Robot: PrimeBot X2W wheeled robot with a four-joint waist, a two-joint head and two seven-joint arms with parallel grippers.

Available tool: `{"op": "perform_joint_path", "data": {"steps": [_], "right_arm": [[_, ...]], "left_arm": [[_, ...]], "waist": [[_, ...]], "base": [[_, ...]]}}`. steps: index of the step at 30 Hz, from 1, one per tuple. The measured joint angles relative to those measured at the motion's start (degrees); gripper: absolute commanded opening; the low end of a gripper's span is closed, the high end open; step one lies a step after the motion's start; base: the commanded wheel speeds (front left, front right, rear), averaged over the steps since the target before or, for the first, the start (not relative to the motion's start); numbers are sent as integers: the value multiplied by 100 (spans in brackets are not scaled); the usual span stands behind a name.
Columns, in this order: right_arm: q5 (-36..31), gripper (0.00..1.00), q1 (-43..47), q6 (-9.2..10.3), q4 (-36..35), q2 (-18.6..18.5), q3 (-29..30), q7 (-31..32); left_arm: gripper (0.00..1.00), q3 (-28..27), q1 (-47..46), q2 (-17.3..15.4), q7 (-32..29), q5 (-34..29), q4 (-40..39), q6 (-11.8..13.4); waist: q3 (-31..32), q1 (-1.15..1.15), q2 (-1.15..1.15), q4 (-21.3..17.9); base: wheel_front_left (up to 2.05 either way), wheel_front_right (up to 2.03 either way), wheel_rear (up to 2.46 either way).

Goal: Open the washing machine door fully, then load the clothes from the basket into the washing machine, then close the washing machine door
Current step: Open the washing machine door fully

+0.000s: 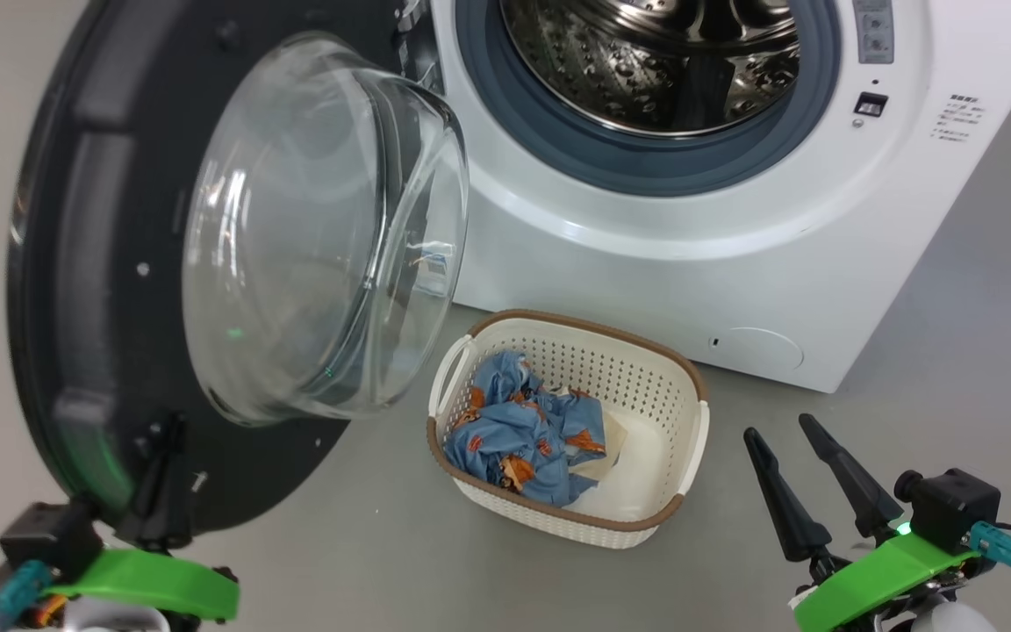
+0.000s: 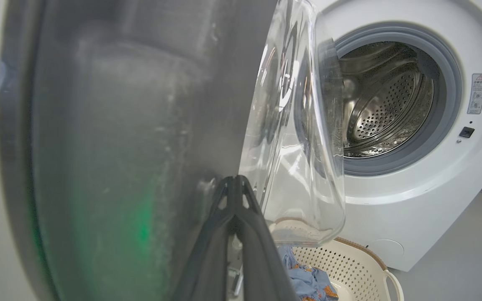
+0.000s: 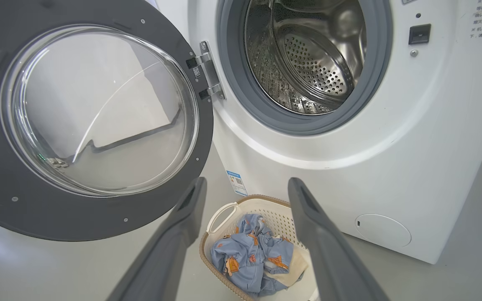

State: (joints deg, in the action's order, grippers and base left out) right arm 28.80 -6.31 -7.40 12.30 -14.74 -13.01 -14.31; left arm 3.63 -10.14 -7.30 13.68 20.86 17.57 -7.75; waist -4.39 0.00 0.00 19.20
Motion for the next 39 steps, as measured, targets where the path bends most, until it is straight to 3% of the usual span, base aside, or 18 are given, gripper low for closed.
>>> {"op": "perform_joint_path", "data": {"steps": [15, 39], "right_arm": [[-1, 100, -258, 0, -32, -24, 52, 0], [-9, 100, -609, 0, -58, -123, 73, -1]], "left_arm": [[0, -207, -622, -411, -58, 118, 467, 45], [0, -38, -1789, -882, 7, 397, 1824, 35]], "waist": [[-347, 0, 0, 255], [-802, 0, 0, 580]], "base": [[0, 0, 0], [0, 0, 0]]}}
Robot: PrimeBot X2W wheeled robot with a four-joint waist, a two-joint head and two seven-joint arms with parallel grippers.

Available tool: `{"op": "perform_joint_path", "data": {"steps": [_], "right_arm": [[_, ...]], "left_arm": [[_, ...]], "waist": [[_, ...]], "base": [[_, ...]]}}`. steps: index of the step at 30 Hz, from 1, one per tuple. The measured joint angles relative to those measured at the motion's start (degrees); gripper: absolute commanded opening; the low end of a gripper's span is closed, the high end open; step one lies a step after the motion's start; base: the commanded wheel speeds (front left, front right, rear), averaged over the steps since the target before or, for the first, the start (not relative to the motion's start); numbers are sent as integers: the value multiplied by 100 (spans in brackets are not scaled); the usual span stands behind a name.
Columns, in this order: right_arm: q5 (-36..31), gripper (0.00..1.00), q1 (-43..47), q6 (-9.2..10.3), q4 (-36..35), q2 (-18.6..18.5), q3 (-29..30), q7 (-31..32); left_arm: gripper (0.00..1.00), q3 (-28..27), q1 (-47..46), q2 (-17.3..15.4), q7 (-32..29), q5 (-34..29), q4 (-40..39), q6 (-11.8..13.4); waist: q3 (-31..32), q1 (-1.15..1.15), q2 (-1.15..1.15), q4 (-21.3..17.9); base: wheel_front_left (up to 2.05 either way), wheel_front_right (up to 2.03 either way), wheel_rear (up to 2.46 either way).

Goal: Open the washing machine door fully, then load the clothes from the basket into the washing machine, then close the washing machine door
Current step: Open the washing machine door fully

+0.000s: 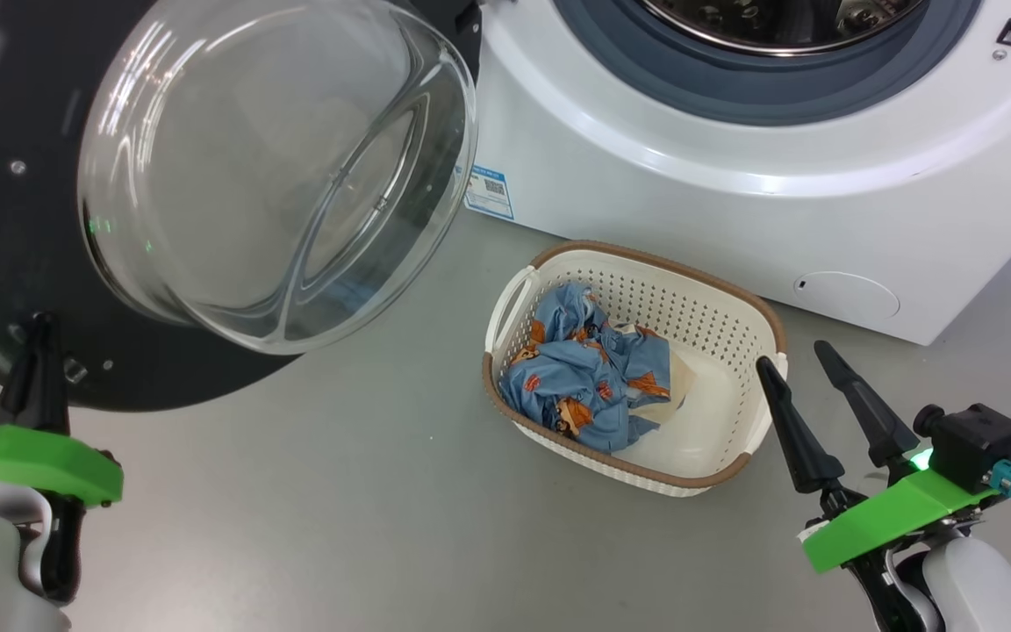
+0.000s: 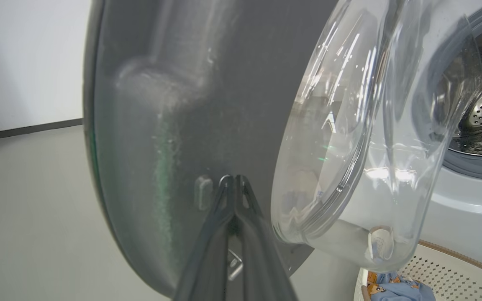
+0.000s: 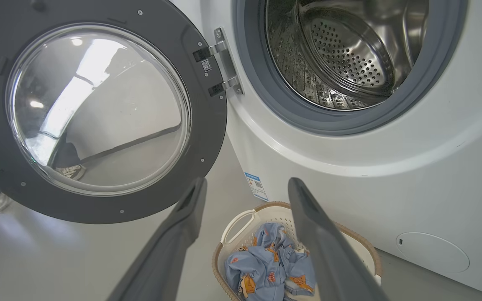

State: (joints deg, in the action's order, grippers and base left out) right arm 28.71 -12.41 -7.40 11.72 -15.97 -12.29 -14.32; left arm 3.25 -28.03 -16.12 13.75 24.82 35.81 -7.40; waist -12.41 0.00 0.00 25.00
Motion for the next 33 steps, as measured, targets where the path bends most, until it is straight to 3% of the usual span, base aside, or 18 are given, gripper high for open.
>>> {"op": "perform_joint_path", "data": {"steps": [16, 33], "right_arm": [[1, 100, -51, 0, 30, 92, -8, 0], [12, 100, -34, 0, 43, 105, 4, 0]], "left_arm": [[0, 245, -141, -82, 55, 145, 213, 0], [0, 297, 500, 43, 71, 268, -632, 0]], "waist": [[145, 0, 0, -52], [342, 0, 0, -111]], "base": [[0, 0, 0], [0, 0, 0]]}}
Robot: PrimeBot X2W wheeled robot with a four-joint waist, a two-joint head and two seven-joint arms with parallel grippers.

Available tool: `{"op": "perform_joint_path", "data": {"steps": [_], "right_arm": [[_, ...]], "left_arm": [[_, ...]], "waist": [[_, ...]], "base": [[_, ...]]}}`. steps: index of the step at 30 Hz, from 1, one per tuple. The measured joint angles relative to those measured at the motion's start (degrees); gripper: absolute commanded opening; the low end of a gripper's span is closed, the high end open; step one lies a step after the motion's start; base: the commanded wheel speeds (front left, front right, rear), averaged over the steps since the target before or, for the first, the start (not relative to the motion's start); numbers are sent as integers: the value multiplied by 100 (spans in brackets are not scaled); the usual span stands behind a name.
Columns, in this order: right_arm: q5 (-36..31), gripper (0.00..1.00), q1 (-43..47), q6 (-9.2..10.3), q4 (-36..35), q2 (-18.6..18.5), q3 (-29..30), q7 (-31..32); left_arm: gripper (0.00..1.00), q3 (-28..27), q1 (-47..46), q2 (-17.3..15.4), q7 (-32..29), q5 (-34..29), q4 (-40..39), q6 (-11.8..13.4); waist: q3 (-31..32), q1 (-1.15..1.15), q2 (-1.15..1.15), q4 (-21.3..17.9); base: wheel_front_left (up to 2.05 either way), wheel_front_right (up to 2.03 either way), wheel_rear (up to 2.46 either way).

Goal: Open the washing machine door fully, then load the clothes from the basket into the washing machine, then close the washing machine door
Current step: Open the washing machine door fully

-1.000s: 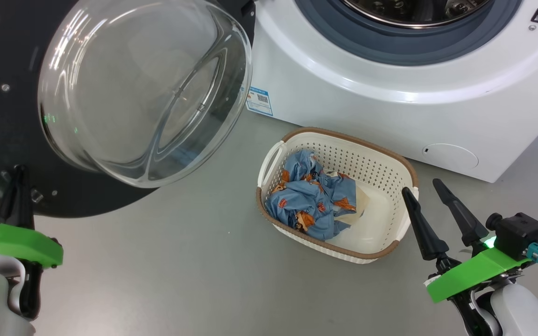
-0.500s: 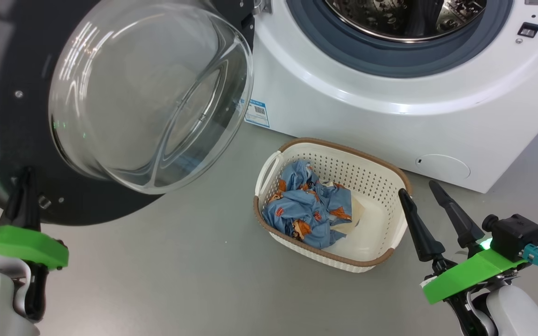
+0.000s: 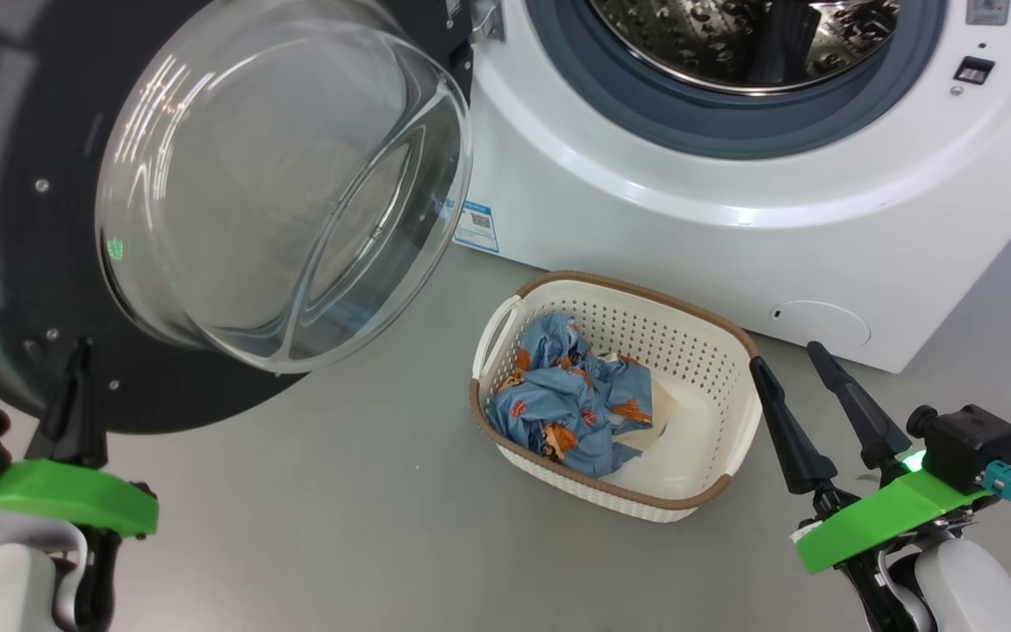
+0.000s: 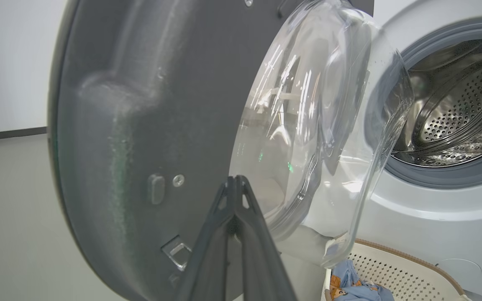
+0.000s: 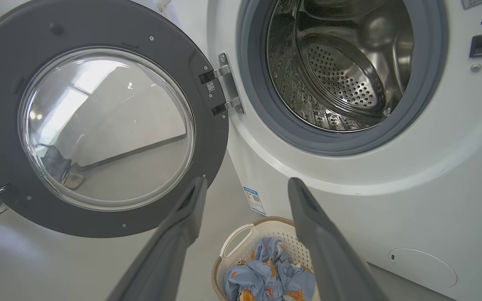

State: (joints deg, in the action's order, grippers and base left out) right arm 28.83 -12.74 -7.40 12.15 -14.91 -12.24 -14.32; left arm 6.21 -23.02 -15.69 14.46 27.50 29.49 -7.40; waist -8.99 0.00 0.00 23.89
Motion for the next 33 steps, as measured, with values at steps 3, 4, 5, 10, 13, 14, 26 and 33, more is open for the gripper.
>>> {"op": "perform_joint_path", "data": {"steps": [3, 4, 5, 10, 13, 14, 26, 33], "right_arm": [[0, 100, 30, 0, 0, -5, 8, 0], [0, 100, 71, 0, -1, -5, 7, 0], [0, 100, 122, 0, 1, -5, 7, 0], [0, 100, 215, 0, 5, -14, -7, 0], [0, 100, 215, 0, 2, -16, -14, 0], [0, 100, 215, 0, 2, -15, -16, 0], [-4, 100, 299, 0, -42, 1, -49, 0], [-48, 100, 332, 0, -45, -1, -53, 0]], "left_arm": [[100, -25, 179, 53, 1, -2, -234, 0], [100, -37, 230, 80, 1, -7, -304, 1], [100, -47, 291, 109, 1, -10, -388, 1], [100, -55, 587, 214, 1, -74, -778, 10], [100, -53, 747, 285, 1, -112, -1014, 11], [100, -53, 795, 305, 0, -124, -1084, 16], [100, 24, 1356, 397, 1, -166, -1830, 166], [100, 132, 1531, 479, 1, -272, -2042, 261]], "waist": [[58, 0, 0, -53], [82, 0, 0, -73], [104, 0, 0, -96], [204, 0, 0, -242], [264, 0, 0, -347], [285, 0, 0, -387], [527, 0, 0, -1008], [599, 0, 0, -1438]], "base": [[0, 0, 0], [0, 0, 0], [0, 0, 0], [0, 0, 0], [0, 0, 0], [0, 0, 0], [0, 0, 0], [0, 0, 0]]}}
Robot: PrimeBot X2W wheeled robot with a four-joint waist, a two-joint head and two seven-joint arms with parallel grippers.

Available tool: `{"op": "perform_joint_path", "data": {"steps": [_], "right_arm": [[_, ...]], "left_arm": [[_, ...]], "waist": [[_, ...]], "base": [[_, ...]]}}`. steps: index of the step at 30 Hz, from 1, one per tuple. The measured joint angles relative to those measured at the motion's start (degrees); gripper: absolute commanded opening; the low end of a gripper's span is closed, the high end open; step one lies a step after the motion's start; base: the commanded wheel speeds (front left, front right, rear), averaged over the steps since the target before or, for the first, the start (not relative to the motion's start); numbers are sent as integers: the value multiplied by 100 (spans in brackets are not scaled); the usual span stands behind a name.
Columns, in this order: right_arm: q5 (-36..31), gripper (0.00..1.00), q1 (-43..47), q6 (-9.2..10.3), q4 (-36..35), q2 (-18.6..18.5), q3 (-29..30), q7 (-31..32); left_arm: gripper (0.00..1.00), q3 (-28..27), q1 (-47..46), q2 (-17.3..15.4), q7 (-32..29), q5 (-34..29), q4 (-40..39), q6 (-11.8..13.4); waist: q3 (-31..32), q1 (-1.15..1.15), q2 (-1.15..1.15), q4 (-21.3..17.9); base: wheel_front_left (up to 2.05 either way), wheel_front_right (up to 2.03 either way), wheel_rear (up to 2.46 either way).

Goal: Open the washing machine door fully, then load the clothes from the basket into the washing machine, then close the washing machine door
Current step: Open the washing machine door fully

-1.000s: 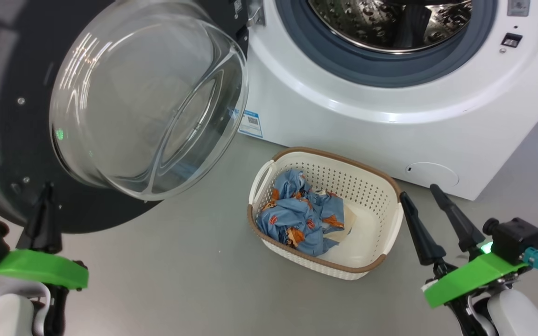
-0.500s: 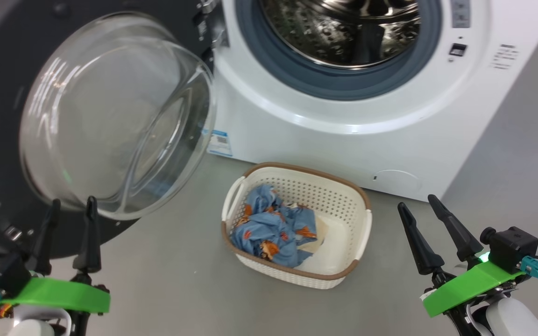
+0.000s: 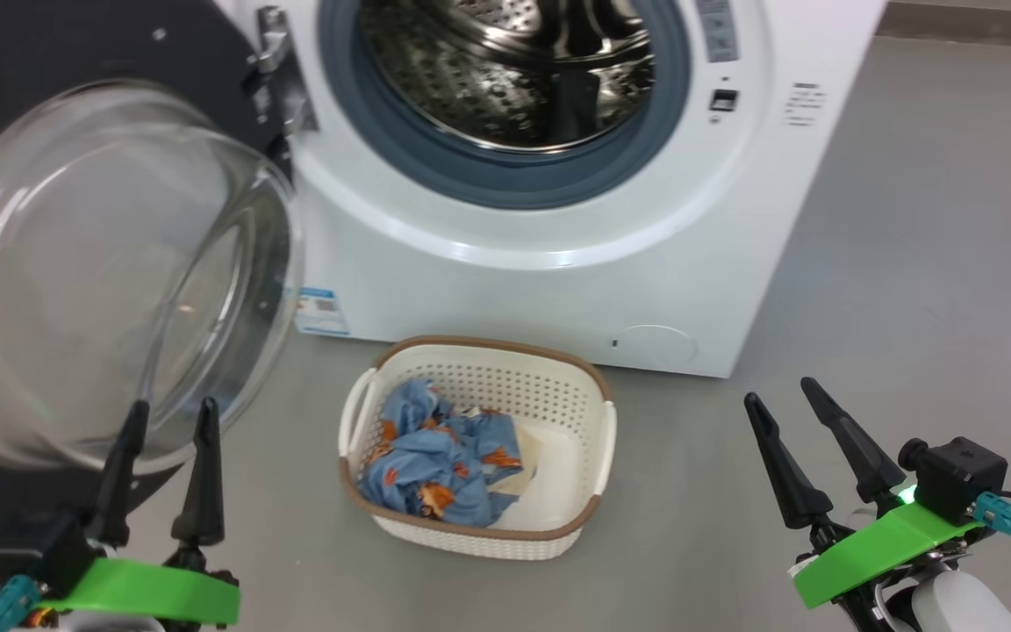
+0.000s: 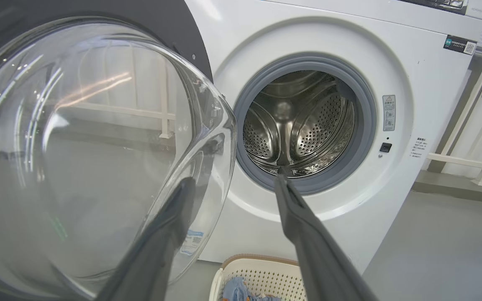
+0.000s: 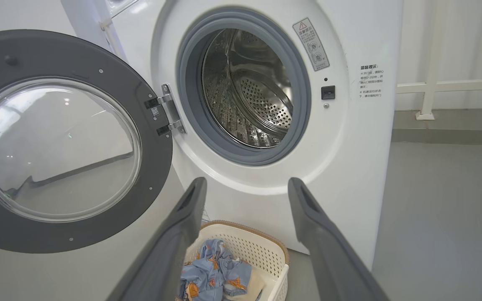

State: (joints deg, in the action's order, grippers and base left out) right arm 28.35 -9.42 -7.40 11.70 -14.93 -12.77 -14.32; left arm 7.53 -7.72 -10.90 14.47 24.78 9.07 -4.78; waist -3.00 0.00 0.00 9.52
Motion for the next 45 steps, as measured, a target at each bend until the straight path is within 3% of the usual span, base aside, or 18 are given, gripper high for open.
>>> {"op": "perform_joint_path", "data": {"steps": [6, 22, 45], "right_arm": [[-7, 100, 1, 0, 2, -23, -49, 0], [-60, 100, 3, 0, 1, -135, 43, 0], [-153, 100, 227, 0, -53, -170, 211, 0]], "left_arm": [[100, -13, 230, 58, 0, 1, -45, 107], [100, -144, 538, 247, 0, -198, -244, 47], [100, -416, 654, 530, 0, -586, -62, -103]], "waist": [[75, 0, 0, -388], [122, 0, 0, -1227], [214, 0, 0, -1272]], "base": [[0, 0, 0], [0, 0, 0], [0, 0, 0]]}}
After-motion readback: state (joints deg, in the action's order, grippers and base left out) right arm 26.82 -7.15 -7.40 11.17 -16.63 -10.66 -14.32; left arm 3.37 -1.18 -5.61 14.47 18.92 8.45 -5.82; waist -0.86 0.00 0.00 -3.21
